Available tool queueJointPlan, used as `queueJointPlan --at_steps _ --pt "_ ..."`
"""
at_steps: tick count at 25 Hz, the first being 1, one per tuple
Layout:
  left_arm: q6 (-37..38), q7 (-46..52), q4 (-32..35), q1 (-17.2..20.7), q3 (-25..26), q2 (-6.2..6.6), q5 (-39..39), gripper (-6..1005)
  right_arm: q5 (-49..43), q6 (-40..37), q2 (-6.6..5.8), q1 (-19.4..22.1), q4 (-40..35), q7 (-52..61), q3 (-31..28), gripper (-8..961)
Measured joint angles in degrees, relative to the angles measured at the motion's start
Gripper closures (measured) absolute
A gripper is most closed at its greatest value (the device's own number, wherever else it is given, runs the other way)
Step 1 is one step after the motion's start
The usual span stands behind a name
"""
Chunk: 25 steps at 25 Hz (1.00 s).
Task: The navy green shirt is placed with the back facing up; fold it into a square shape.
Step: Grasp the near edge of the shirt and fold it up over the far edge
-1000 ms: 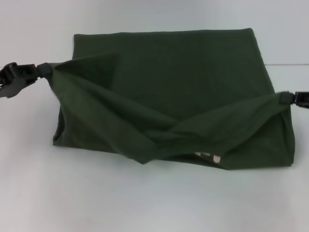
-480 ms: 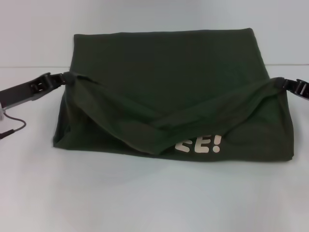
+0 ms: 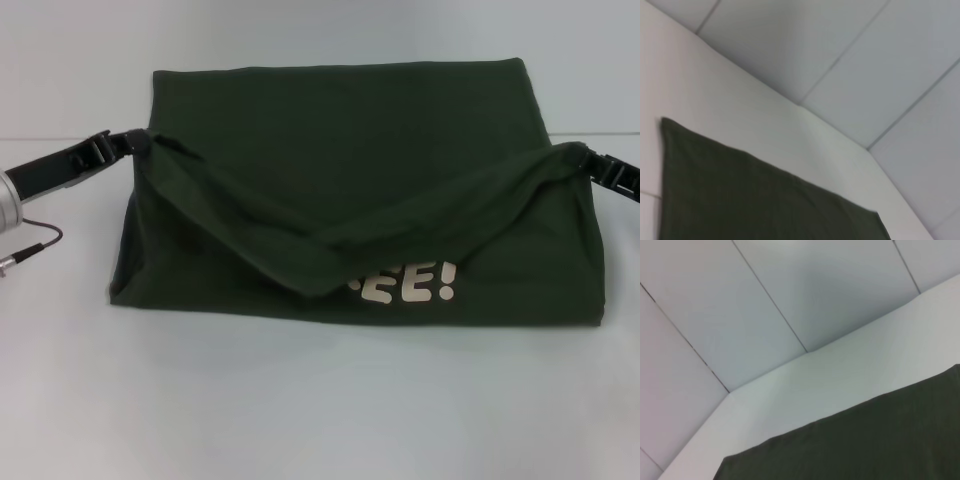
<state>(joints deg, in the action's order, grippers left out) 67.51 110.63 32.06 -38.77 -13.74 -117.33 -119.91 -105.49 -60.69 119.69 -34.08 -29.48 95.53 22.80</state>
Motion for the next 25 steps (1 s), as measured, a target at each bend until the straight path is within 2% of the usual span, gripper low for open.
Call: queueJointPlan --at_steps 11,17,25 --pt "-5.97 -1.37 -1.61 -1.96 -1.07 -0.61 1.83 982 10.02 3.42 0.02 1.69 8.95 -13.06 -0.36 899" --pt "-8.86 -1.82 -2.22 -2.94 -1.55 -0.72 1.94 981 10.95 7.43 0.25 1.29 10.49 -14.02 -0.46 899" --pt "-10.69 -1.90 -2.62 -3.27 -1.55 -0.72 3.27 980 15.45 8.35 0.37 1.36 12.62 -16.04 -0.48 900"
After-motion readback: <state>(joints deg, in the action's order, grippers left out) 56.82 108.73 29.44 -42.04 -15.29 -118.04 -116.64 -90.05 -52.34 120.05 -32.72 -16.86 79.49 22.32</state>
